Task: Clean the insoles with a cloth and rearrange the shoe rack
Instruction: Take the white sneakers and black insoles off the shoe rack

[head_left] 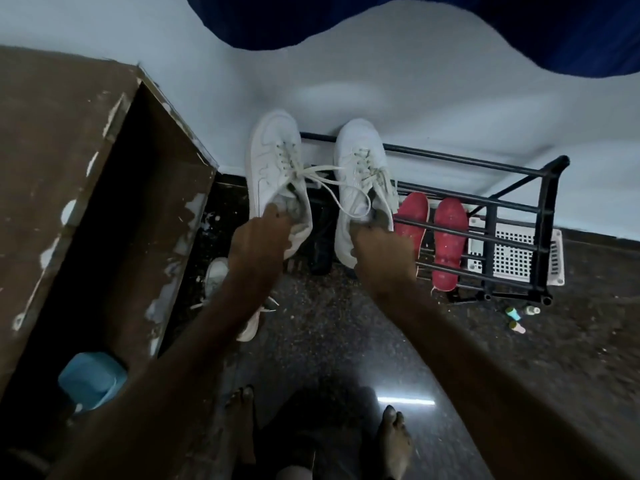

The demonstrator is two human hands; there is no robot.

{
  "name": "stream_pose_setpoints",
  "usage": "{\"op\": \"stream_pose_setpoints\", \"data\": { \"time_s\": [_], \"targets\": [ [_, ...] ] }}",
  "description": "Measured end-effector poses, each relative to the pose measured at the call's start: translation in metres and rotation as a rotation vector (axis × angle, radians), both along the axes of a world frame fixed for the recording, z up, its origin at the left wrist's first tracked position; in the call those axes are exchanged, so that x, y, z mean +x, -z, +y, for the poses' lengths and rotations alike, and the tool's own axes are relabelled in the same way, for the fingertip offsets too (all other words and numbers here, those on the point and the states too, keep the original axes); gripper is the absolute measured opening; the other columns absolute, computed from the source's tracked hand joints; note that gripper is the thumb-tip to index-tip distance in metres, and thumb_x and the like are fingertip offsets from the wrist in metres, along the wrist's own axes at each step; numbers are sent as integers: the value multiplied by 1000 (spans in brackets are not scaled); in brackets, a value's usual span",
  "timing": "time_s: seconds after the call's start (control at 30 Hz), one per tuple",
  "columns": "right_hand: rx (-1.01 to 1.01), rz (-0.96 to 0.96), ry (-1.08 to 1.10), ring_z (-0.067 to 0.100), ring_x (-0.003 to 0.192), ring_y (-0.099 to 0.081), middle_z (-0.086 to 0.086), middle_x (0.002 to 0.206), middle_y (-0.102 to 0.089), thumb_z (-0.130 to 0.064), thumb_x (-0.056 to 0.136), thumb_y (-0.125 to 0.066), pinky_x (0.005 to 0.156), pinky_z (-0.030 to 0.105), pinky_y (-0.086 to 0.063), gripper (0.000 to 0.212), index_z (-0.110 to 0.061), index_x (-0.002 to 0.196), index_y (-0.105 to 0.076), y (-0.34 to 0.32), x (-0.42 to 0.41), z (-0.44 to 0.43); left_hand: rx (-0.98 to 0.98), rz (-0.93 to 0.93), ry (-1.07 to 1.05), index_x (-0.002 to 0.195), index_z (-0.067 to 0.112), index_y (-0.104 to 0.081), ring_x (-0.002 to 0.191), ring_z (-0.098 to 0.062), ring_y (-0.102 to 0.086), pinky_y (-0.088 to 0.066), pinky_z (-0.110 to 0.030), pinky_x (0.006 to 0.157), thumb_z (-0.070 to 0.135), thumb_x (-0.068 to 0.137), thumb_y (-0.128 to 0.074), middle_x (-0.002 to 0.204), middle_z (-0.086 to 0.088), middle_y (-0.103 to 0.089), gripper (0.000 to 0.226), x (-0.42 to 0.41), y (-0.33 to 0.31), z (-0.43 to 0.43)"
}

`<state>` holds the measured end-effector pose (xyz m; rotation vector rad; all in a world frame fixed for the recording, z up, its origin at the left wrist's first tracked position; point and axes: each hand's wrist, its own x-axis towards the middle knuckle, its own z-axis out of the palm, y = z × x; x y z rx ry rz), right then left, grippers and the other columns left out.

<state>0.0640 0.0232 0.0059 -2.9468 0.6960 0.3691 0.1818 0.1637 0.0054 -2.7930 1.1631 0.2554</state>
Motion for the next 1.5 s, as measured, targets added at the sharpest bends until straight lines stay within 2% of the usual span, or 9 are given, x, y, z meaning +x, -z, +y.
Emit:
{"op": "stream_pose_setpoints", "data": {
  "time_s": [0.2,0.37,0.47,0.6,0.73,0.9,1.1,1.27,1.5],
  "targets": [
    [-132,-124,-45,17,51,-66,-1,56,-66,-25,47,-76,41,21,-45,37,-29,83,-77,-22,-1,79,-235,99,-76,98,10,-70,66,-38,-65,-45,-35,47,2,70,-78,101,-10,-63,30,-28,-19,76],
    [-75,-154,-107,12,38,-57,-1,46,-58,-30,39,-80,37,20,-41,31,-32,70,-74,-25,-3,150,-268,91,-82,85,9,-71,61,-31,-64,-33,-23,46,-8,47,-86,86,-8,-65,44,-45,-31,150],
    [-21,-190,-149,12,32,-50,1,41,-53,-28,53,-72,34,19,-35,9,-29,62,-71,-17,-7,194,-316,144,-75,81,9,-70,60,-31,-65,-42,-27,43,-7,55,-85,84,-7,-64,34,-50,-17,201],
    [25,-141,-201,15,48,-62,2,53,-63,-24,59,-56,39,23,-44,22,-25,72,-74,8,-30,250,-401,276,-98,90,23,-65,67,-22,-66,-48,-31,43,6,69,-68,91,5,-59,27,-66,15,266],
    [135,-27,-226,20,60,-66,3,59,-66,-18,55,-60,50,33,-55,25,-20,77,-72,36,-59,278,-352,311,-17,82,21,-70,73,-11,-53,-17,-1,49,21,73,-53,82,10,-58,19,-89,22,292],
    [206,30,-137,21,47,-62,5,49,-60,-25,47,-52,44,28,-52,24,-21,63,-69,47,-87,288,-300,528,-83,100,22,-70,67,-23,-69,-54,-34,47,27,80,-46,101,9,-57,32,-127,76,318],
    [311,237,-10,24,33,-54,3,43,-55,-14,16,-84,35,26,-45,51,-16,64,-67,101,-102,266,-338,576,-13,90,17,-73,68,-14,-65,-46,-21,53,5,65,-77,90,3,-64,28,-131,142,273],
    [286,332,6,31,88,-68,8,98,-68,-14,82,-62,73,36,-51,34,-13,115,-56,151,-96,228,-145,689,6,98,6,-75,89,-30,-68,-45,-31,70,3,80,-72,102,-10,-67,19,-119,213,228],
    [267,370,84,32,97,-68,9,104,-69,-11,90,-52,81,39,-54,26,-11,116,-57,244,-73,206,-146,625,20,119,7,-69,111,-33,-63,-50,-40,87,7,85,-71,125,-11,-63,34,-87,316,200]
  ]
}}
